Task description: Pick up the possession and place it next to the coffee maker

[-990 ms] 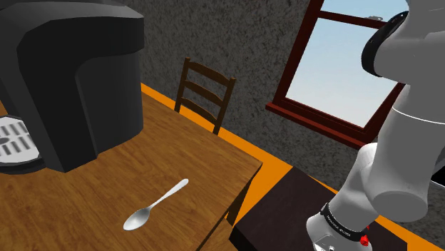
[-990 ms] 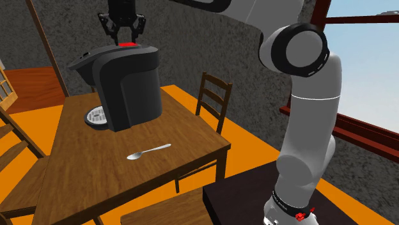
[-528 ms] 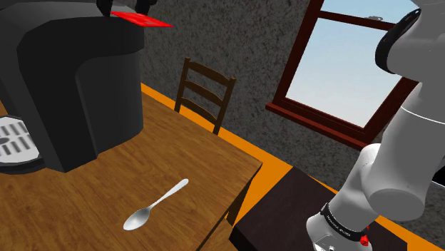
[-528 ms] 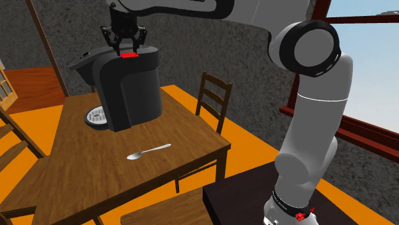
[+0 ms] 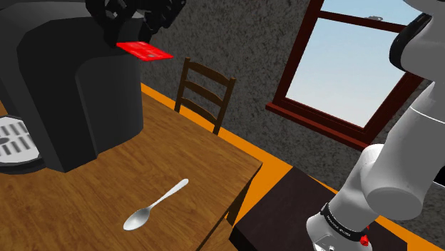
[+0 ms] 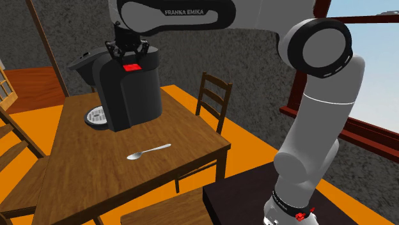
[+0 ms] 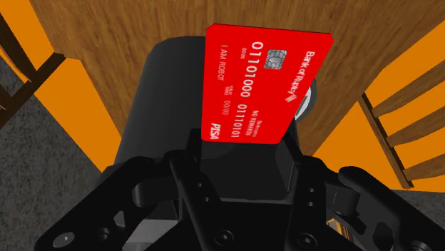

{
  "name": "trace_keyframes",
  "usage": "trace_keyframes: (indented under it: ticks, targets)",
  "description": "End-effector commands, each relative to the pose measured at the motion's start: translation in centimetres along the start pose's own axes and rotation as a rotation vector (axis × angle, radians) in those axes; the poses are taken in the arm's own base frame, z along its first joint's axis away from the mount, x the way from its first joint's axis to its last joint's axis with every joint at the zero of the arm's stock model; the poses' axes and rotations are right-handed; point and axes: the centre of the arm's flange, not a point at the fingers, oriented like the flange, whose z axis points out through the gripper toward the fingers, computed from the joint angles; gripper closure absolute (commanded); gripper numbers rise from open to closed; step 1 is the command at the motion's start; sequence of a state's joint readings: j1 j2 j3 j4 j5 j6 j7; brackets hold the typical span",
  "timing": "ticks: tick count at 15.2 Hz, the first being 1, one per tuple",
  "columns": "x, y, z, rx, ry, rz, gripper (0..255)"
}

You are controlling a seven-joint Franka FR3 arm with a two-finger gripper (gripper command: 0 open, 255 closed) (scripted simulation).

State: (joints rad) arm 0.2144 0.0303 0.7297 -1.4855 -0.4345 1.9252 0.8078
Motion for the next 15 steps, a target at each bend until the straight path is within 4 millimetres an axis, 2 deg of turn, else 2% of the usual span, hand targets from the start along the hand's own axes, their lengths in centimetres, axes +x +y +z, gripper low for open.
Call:
trace_keyframes:
  ticks: [1, 15]
  targets:
    - [-0.6, -0.1, 1.0, 0.000, 0.000, 0.000, 255]
    - [-4.6, -0.2, 7.1, 0.000, 0.000, 0.000, 255]
